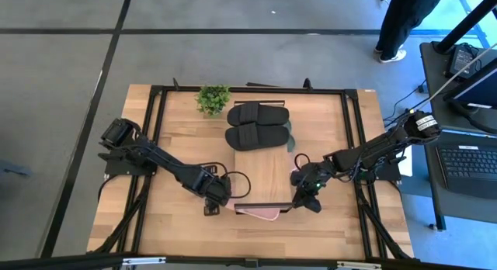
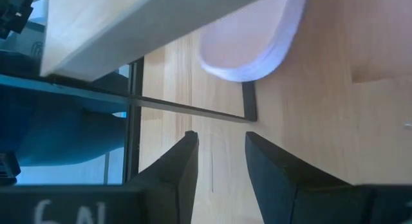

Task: Pick and place slides into the shelf
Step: Put the pink slide under the shelf

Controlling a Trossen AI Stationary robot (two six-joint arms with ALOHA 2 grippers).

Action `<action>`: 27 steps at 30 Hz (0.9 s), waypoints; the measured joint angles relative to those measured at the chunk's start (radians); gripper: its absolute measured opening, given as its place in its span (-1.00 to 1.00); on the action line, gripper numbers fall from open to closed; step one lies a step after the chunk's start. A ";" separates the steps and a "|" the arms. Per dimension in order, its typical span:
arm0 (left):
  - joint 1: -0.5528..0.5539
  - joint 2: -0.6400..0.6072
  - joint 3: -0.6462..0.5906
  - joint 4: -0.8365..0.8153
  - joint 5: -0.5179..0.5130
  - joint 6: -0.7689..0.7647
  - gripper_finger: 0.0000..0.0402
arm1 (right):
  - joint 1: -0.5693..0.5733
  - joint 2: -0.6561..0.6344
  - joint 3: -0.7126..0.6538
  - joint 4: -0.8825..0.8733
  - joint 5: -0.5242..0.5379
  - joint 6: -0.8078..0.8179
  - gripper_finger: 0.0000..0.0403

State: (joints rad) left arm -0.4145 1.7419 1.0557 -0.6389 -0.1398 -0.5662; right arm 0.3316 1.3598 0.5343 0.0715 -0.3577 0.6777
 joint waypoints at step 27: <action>-0.038 -0.029 0.002 -0.094 0.067 -0.127 -0.06 | 0.000 0.001 0.000 0.047 0.045 0.047 -0.36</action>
State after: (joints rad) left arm -0.4524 1.7131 1.0573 -0.7327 -0.0725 -0.6931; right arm 0.3313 1.3605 0.5343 0.1181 -0.3131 0.7250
